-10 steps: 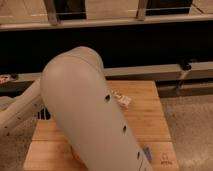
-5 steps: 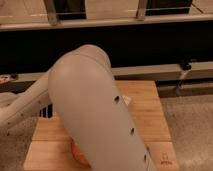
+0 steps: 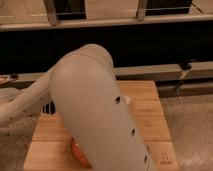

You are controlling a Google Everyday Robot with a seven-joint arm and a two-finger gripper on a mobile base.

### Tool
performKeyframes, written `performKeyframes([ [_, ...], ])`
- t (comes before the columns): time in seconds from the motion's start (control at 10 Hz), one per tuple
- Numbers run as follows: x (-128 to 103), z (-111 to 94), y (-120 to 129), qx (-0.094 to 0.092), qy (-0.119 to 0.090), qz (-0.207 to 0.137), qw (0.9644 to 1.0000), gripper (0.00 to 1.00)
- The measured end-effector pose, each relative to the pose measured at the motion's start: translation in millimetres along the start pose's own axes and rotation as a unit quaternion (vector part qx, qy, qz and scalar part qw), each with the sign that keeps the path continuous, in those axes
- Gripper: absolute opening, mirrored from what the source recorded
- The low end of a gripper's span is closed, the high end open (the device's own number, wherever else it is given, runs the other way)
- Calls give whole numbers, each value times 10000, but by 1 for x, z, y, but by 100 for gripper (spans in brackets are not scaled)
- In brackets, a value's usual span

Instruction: Place the eraser in the ceramic cup

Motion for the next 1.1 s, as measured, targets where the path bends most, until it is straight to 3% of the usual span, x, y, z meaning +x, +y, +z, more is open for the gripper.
performKeyframes([
  [0.7,21,31,12,-192,-8,20,9998,0],
  [1.1,36,54,16,-207,-21,30,9998,0],
])
